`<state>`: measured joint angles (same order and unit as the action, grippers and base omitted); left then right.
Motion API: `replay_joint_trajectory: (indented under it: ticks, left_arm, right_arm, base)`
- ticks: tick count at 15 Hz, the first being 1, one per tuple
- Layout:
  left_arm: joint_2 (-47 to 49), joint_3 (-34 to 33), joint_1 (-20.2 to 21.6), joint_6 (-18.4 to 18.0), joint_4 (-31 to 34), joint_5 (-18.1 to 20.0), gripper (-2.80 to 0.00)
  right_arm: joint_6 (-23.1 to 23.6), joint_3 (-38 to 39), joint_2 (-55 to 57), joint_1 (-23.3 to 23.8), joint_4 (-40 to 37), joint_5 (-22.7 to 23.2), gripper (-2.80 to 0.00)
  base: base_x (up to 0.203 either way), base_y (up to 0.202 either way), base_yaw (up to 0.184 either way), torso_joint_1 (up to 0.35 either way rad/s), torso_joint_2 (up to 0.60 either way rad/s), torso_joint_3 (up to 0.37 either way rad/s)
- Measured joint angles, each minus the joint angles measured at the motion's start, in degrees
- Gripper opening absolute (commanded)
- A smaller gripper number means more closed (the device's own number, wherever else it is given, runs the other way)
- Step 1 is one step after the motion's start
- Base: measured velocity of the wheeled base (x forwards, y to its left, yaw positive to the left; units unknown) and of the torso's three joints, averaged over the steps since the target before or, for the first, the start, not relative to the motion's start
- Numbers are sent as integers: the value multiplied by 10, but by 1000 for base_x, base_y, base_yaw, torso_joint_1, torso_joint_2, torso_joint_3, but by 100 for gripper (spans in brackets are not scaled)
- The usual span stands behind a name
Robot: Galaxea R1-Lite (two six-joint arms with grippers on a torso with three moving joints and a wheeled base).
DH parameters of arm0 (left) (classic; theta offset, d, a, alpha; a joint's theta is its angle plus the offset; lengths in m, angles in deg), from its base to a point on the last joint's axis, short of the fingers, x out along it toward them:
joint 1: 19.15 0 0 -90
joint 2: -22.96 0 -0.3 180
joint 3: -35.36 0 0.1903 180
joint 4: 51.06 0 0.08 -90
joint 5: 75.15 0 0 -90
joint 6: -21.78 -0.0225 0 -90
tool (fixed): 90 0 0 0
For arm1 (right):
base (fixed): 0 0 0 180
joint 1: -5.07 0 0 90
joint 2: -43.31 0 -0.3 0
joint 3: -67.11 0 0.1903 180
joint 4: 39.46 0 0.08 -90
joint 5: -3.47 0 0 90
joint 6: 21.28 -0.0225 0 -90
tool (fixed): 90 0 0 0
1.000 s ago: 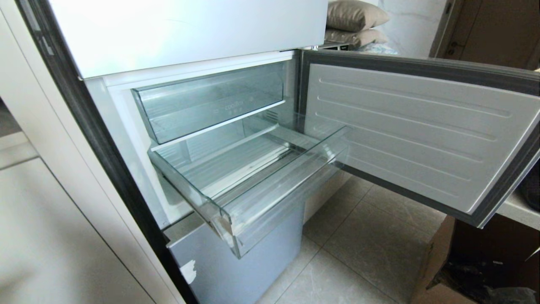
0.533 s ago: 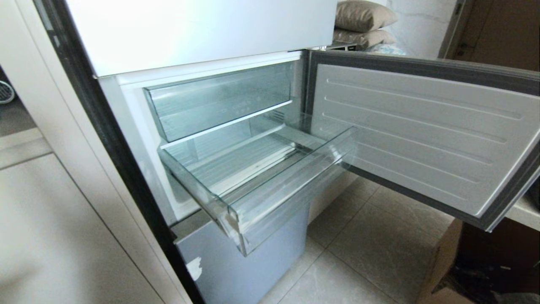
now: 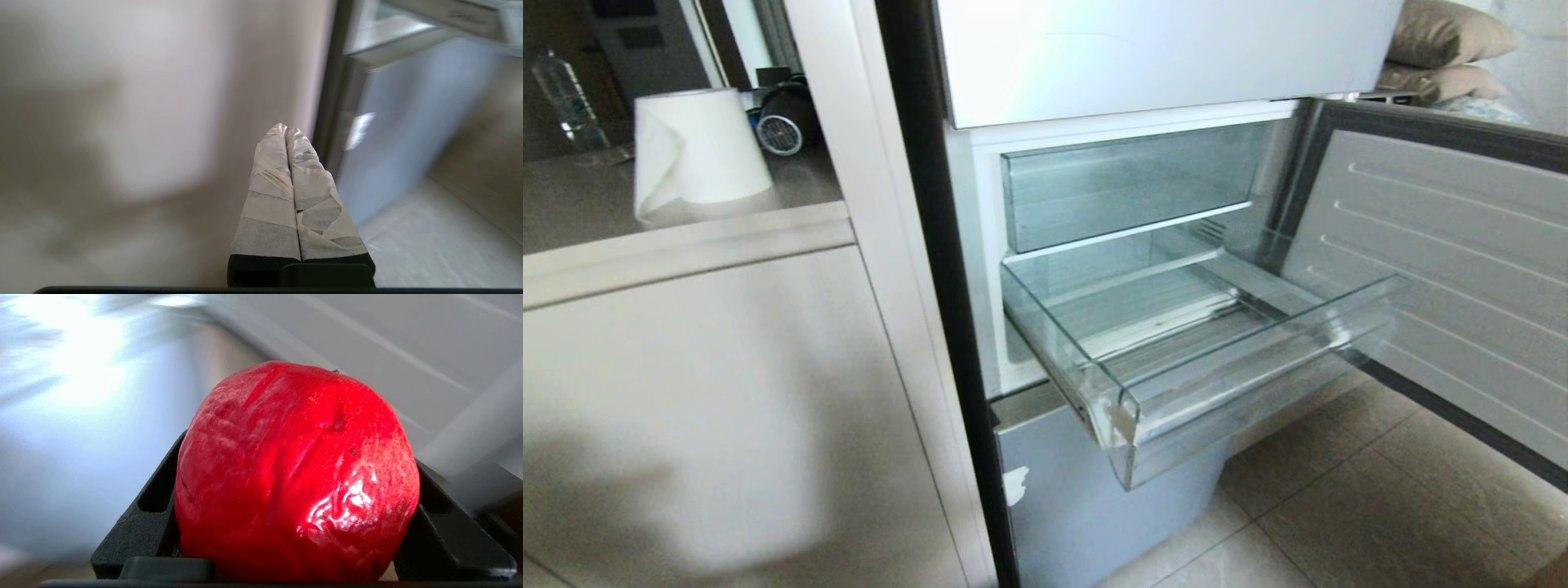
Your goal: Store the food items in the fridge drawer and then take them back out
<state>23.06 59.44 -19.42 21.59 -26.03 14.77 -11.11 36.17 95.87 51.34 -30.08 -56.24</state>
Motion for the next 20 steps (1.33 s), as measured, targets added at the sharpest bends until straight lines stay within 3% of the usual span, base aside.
replay_joint_trajectory:
  ticks: [5,7,9,13,16,20]
  left_arm:
    - [0,0,0,0,0,0,-280]
    - [0,0,0,0,0,0,-280]
    - [0,0,0,0,0,0,-280]
    - [0,0,0,0,0,0,-280]
    - [0,0,0,0,0,0,-280]
    - [0,0,0,0,0,0,-280]
  right_arm:
    - [-4,-28,14,-88,-1,-1,-280]
    - [-25,-60,28,-162,-10,-12,-280]
    - [-47,-141,45,-247,-58,-58,-280]
    - [-89,-361,122,-398,-261,-154,-280]
    - [-108,-473,238,-457,-338,-198,-280]
    - [-119,-604,401,-486,-353,-220,-280]
  base:
    - [1,-6,155,4,2,2]
    - [1,-2,29,3,1,1]
    - [0,0,0,0,0,0]
    - [0,0,0,0,0,0]
    - [0,0,0,0,0,0]
    - [0,0,0,0,0,0]
